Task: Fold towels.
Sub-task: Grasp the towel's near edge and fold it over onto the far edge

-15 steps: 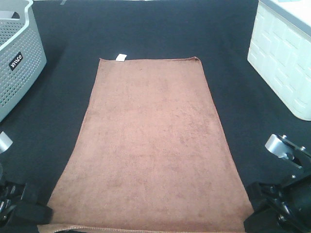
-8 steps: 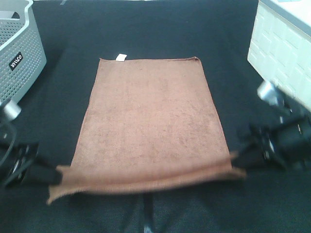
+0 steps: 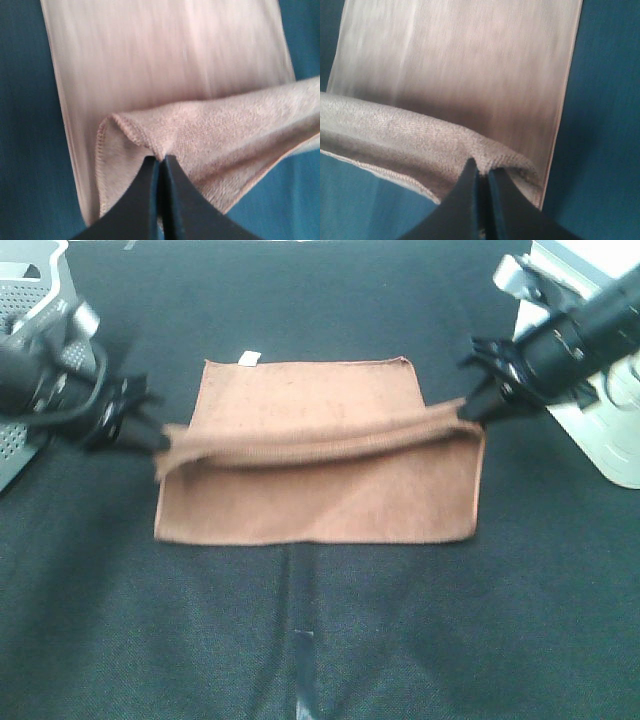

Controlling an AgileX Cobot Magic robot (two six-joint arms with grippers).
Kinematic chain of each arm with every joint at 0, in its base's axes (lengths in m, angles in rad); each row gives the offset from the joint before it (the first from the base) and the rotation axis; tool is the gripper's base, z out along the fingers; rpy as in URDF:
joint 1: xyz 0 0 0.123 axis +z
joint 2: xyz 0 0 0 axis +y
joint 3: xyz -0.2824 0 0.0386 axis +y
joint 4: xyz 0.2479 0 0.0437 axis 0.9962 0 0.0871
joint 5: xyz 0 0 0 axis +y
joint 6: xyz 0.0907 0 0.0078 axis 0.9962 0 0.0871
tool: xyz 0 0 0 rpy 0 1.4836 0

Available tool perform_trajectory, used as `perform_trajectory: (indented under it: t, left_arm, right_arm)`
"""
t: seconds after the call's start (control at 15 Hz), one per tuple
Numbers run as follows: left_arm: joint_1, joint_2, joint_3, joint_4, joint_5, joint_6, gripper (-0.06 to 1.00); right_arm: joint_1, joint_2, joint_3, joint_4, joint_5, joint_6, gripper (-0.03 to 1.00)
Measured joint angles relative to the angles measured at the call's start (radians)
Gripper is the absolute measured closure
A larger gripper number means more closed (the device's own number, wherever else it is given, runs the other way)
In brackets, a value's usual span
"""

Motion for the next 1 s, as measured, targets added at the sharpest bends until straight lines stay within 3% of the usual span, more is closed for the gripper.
perform_trajectory:
  t: [0.27, 0.53, 0.67, 1.0]
  left_arm:
    - [0.038, 0.189, -0.296, 0.002, -0.005, -0.001, 0.94]
    - [0.039, 0.401, -0.611, 0.003, -0.018, -0.001, 0.94]
    - [0.039, 0.437, -0.665, 0.003, -0.034, -0.001, 0.94]
    - [0.039, 0.673, -0.957, 0.002, -0.138, -0.001, 0.94]
  right_arm:
    - [0.000, 0.223, -0.294, -0.010, 0.015, 0.019, 0.97]
    - [0.000, 0.465, -0.688, -0.027, 0.043, 0.046, 0.97]
    - [0.000, 0.520, -0.770, -0.033, 0.044, 0.048, 0.97]
    - [0.000, 0.758, -1.128, -0.055, 0.034, 0.078, 0.97]
